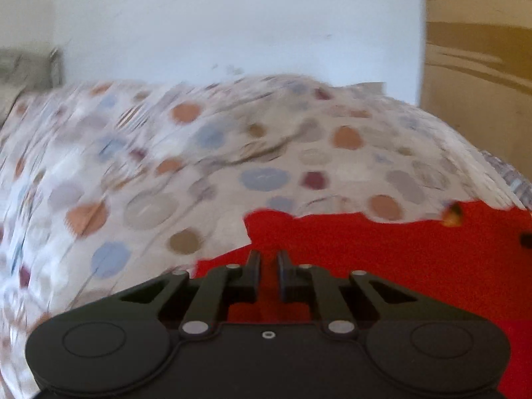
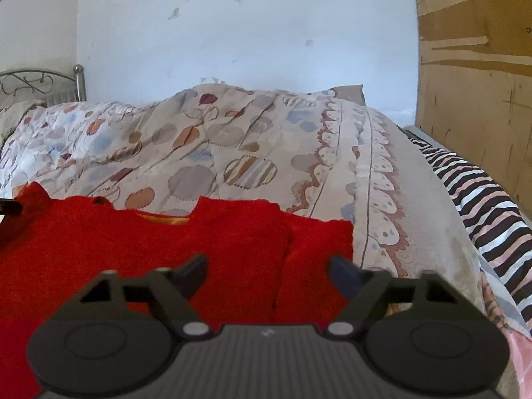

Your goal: Fold small clothes

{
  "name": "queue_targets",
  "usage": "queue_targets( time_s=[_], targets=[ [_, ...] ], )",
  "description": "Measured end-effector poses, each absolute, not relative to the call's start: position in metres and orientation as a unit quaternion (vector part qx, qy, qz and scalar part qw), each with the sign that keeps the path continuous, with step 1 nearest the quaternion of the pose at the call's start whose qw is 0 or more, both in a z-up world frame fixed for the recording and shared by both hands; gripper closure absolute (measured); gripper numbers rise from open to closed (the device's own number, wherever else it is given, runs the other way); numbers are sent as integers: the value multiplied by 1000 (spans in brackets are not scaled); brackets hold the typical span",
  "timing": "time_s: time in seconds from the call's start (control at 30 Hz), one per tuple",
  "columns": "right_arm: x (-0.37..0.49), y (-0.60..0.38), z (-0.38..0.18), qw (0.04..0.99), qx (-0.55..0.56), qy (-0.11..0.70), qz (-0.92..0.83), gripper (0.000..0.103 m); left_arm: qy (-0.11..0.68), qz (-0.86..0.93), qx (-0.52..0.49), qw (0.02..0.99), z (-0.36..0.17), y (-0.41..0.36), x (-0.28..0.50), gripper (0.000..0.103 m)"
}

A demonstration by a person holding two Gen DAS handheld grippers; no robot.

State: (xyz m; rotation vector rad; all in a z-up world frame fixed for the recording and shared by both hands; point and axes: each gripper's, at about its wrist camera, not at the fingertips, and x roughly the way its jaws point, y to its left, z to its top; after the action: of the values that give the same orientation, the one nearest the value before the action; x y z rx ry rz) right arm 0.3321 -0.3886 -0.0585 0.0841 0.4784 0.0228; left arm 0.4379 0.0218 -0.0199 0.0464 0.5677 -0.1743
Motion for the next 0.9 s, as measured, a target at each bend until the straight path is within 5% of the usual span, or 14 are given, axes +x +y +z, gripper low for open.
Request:
queue_targets(
  time_s=[0.2, 0.37, 0.53, 0.67, 0.8, 0.83, 0.9],
  targets=[
    [333, -383, -66, 969, 31, 244, 27, 31, 321, -50, 2, 946, -39, 43, 452, 100],
    [320, -381, -56, 979, 27, 203, 22, 23, 265, -31, -22, 964, -22, 46, 426, 60],
    [327, -375, -55, 977, -5, 210, 43, 23, 198, -65, 79, 975, -7, 18, 400, 34],
    [338, -375, -54, 976, -8, 215, 36, 54, 206, -70, 152, 964, -19, -9, 407, 35],
    [350, -383, -59, 968, 4, 248, 32, 71, 269, -42, 158, 949, -37, -13, 430, 45],
    [352, -384, -62, 965, -3, 260, 31, 84, 278, -43, 152, 948, -40, -11, 432, 45],
    [352, -385, -62, 963, -28, 265, 37, 89, 273, -47, 141, 950, -39, -8, 429, 45]
  ],
)
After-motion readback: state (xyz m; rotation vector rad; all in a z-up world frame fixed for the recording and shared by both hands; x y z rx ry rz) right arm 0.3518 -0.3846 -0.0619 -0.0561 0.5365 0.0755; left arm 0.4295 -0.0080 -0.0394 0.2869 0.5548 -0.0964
